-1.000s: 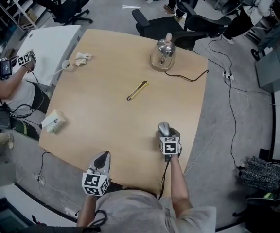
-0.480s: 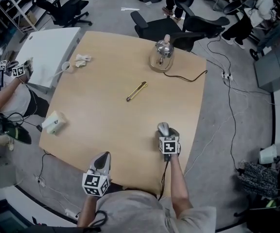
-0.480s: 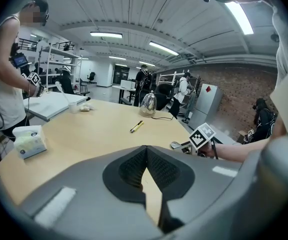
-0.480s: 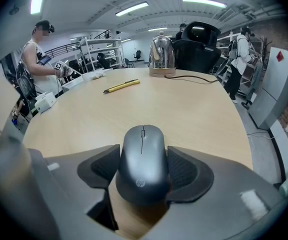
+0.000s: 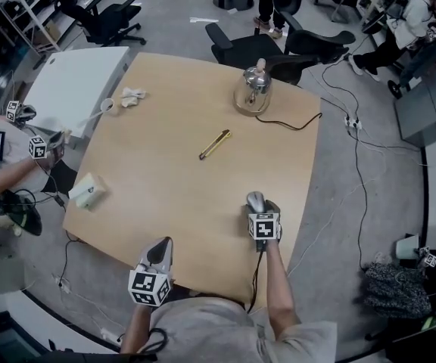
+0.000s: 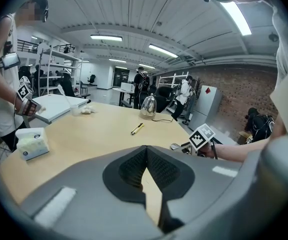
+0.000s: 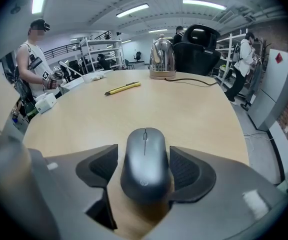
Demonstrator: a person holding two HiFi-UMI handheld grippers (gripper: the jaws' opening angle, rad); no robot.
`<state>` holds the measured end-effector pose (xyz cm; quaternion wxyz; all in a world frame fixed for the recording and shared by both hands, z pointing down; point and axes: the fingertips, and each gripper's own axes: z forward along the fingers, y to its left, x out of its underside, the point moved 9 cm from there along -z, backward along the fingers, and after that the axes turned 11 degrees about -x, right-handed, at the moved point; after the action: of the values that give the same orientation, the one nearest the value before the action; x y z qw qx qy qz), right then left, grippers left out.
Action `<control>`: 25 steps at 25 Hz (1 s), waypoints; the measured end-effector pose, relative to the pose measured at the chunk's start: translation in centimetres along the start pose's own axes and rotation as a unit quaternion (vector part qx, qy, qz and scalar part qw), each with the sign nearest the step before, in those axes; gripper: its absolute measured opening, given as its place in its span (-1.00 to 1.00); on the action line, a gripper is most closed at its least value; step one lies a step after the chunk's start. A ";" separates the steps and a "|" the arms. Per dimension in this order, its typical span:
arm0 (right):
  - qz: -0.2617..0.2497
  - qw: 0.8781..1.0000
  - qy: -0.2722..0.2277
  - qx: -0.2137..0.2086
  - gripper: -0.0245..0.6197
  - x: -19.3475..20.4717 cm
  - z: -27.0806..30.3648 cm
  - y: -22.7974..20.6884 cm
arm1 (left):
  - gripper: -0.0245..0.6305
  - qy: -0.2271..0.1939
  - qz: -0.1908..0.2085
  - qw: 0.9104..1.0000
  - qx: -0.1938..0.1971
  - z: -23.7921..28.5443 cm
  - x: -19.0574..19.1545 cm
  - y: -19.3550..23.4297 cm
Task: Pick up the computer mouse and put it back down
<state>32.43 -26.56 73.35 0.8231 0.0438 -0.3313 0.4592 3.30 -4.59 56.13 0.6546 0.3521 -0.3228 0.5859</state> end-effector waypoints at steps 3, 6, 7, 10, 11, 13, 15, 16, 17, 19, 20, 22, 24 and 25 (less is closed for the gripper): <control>0.000 1.000 -0.007 0.004 0.10 -0.2 -0.4 0.4 | -0.86 -0.005 0.000 1.000 0.002 -0.3 0.0 0.3; 0.001 1.000 -0.014 0.009 0.08 -0.3 -1.1 0.9 | -0.86 -0.012 0.001 1.000 0.007 -0.6 -0.1 0.4; 0.000 1.000 -0.017 0.013 0.04 -0.4 -1.4 1.0 | -0.86 -0.014 0.002 1.000 0.009 -0.8 -0.2 0.4; -0.002 0.999 -0.027 0.020 -0.08 -0.4 -2.5 1.5 | -0.86 -0.019 0.004 1.000 0.015 -1.2 -0.3 0.5; -0.001 0.999 -0.028 0.022 -0.10 -0.4 -2.8 1.8 | -0.86 -0.020 0.004 1.000 0.017 -1.4 -0.3 0.6; 0.000 0.999 -0.029 0.025 -0.15 -0.1 -3.3 2.3 | -0.86 -0.023 0.005 1.000 0.021 -1.7 -0.3 0.8; 0.001 0.999 -0.032 0.028 -0.18 0.2 -3.8 2.8 | -0.86 -0.026 0.006 0.999 0.025 -1.9 -0.3 1.1; 0.000 0.999 -0.034 0.031 -0.20 0.3 -4.1 3.0 | -0.86 -0.028 0.006 0.999 0.028 -2.0 -0.3 1.2; -0.002 0.999 -0.037 0.034 -0.22 0.3 -4.4 3.3 | -0.86 -0.031 0.007 0.999 0.031 -2.0 -0.4 1.3; -0.005 0.998 -0.043 0.042 -0.28 0.3 -5.1 4.0 | -0.86 -0.034 0.009 0.999 0.038 -2.2 -0.5 1.4; -0.006 0.998 -0.047 0.046 -0.30 0.4 -5.5 4.4 | -0.86 -0.035 0.011 0.998 0.042 -2.3 -0.5 1.4; -0.006 0.997 -0.055 0.052 -0.37 0.5 -6.3 5.2 | -0.86 -0.038 0.013 0.998 0.050 -2.5 -0.6 1.6; -0.010 0.996 -0.062 0.056 -0.40 0.4 -6.8 6.0 | -0.86 -0.041 0.015 0.997 0.057 -2.6 -0.5 1.9; -0.015 0.996 -0.067 0.058 -0.43 0.3 -7.1 6.3 | -0.86 -0.042 0.016 0.997 0.060 -2.6 -0.4 2.1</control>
<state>31.13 -20.09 66.56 0.8017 0.1269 -0.3580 0.4616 1.19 -2.52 54.53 0.6086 0.4101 -0.3198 0.5993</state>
